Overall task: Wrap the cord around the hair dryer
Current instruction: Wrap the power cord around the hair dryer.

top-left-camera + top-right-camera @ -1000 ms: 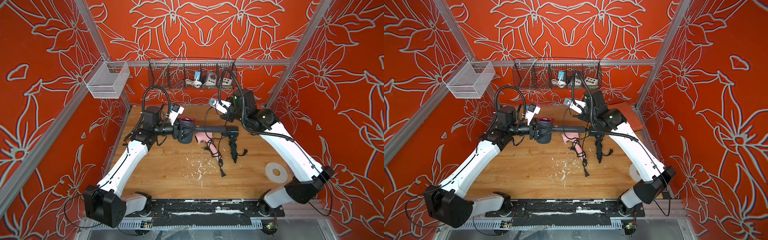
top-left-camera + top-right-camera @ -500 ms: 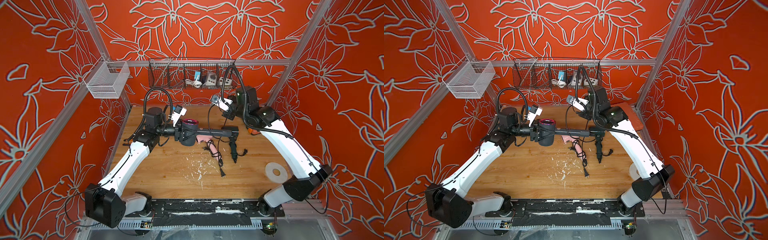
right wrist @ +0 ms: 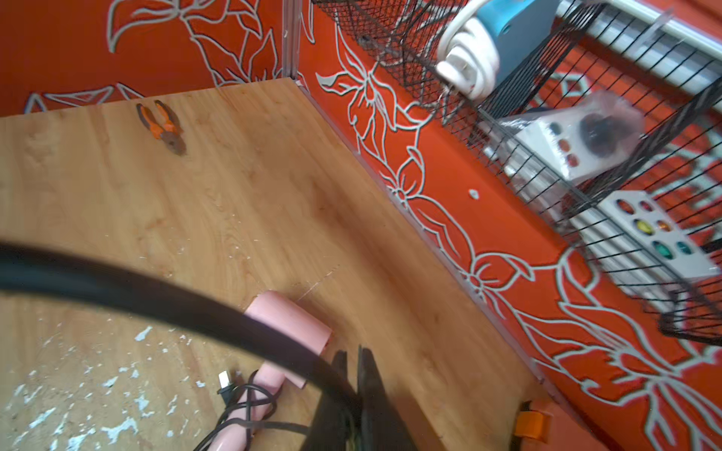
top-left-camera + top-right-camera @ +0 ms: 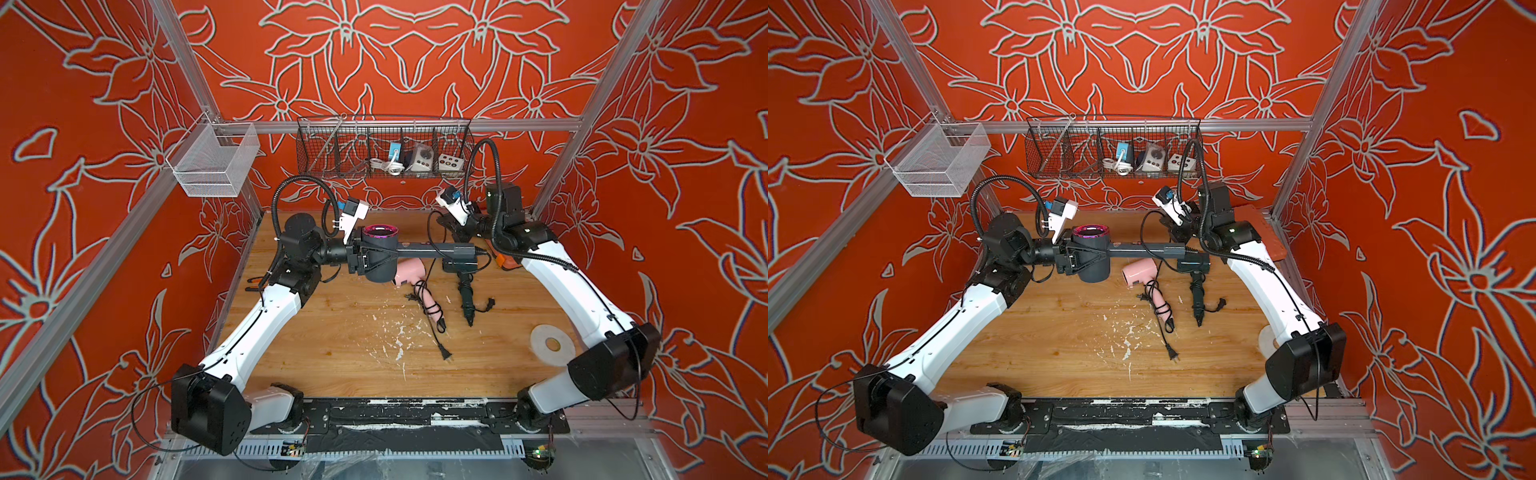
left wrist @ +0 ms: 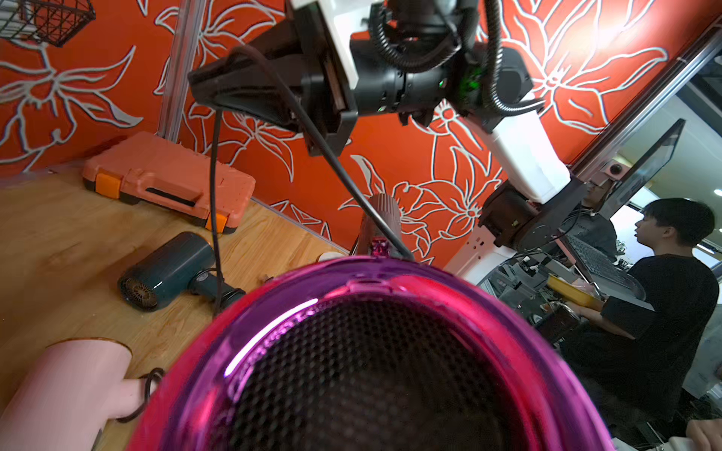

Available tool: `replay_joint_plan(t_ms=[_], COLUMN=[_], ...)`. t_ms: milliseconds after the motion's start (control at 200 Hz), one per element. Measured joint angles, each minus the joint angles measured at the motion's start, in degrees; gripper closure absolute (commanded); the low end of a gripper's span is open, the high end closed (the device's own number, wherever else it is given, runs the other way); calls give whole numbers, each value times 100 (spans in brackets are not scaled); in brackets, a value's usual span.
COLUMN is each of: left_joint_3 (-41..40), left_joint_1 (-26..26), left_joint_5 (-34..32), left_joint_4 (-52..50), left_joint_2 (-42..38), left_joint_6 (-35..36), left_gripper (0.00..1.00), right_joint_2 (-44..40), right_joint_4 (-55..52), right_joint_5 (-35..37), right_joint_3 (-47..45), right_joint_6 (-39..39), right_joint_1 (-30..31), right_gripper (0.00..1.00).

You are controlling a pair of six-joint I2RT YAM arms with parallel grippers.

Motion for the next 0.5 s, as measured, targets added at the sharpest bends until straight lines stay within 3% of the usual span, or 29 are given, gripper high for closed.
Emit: replay_joint_plan(t_ms=[255, 500], left_joint_3=[-28, -667], left_joint_1=[4, 42], left_joint_5=[-284, -42], left_joint_4=[140, 743], left_joint_2=[122, 538], left_joint_6=[341, 485], left_gripper=[100, 100], right_joint_2=[-1864, -3222], right_joint_4=[-2124, -5007], right_joint_5=[535, 1443], right_joint_3=[-190, 662], right_joint_6=[-739, -2009], right_joint_1=[166, 570], right_gripper=[100, 100])
